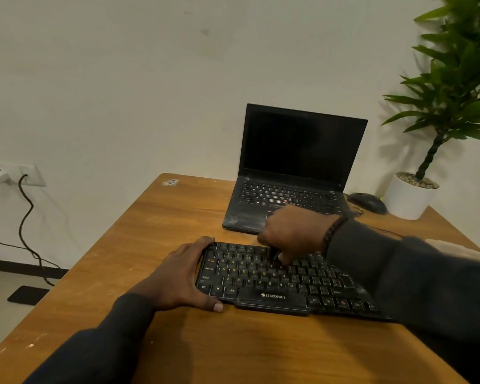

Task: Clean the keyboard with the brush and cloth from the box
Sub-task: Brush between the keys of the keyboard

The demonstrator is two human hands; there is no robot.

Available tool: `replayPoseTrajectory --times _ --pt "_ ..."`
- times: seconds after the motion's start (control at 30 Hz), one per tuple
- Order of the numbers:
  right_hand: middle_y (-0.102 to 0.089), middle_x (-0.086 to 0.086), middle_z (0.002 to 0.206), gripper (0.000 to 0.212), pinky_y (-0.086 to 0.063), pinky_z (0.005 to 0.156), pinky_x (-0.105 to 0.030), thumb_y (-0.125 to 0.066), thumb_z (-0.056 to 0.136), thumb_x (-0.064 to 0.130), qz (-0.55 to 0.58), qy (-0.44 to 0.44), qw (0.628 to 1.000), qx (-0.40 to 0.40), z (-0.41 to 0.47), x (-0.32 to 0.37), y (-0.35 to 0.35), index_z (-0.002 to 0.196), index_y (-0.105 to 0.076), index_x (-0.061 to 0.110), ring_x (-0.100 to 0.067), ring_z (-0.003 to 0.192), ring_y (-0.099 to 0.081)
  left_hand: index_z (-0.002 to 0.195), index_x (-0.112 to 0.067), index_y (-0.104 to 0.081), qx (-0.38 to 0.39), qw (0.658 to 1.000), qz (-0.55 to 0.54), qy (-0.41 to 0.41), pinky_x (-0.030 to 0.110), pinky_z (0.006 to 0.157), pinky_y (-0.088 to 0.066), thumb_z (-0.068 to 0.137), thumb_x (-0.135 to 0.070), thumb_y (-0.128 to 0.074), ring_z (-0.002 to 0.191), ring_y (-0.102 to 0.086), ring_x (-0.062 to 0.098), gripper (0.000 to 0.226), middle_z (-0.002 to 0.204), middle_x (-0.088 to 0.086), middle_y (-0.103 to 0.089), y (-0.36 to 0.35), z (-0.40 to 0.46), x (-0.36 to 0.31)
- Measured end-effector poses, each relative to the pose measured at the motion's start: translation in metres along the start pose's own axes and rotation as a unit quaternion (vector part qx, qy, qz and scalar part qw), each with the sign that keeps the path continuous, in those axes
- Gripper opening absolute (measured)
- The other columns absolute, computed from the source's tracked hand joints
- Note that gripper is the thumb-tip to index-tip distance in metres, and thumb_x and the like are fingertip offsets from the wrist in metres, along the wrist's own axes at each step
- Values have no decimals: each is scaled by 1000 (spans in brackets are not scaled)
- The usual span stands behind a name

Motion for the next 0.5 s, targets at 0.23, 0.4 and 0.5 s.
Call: replayPoseTrajectory --times 0.23,0.4,0.5 --pt "-61 8 94 34 -52 78 -24 -66 86 41 97 41 994 -11 -19 12 14 114 -60 23 -10 89 -59 152 -45 -8 6 1000 5 -7 41 113 -33 42 -84 -77 130 -34 13 135 145 -12 -32 -1 0 -1" --pt "-62 3 95 34 -55 79 -28 -67 86 39 53 -37 998 -6 -10 -15 0 112 -61 19 -13 90 -61 152 -44 -9 3 1000 -2 -4 44 115 -32 42 -84 -77 131 -33 14 136 147 -12 -31 0 0 0" --pt "-56 1 85 32 -53 73 -27 -68 86 33 10 32 999 -14 -11 35 7 110 -60 14 -15 81 -58 152 -44 -9 2 1000 4 -7 42 115 -32 43 -84 -76 131 -33 13 135 147 -12 -31 0 0 -1"
Point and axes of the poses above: each hand's wrist, its own z-axis towards the middle knuckle, its own y-axis out of the back of the hand, x = y × z, the point moved 10 cm from there along z, towards the middle knuckle
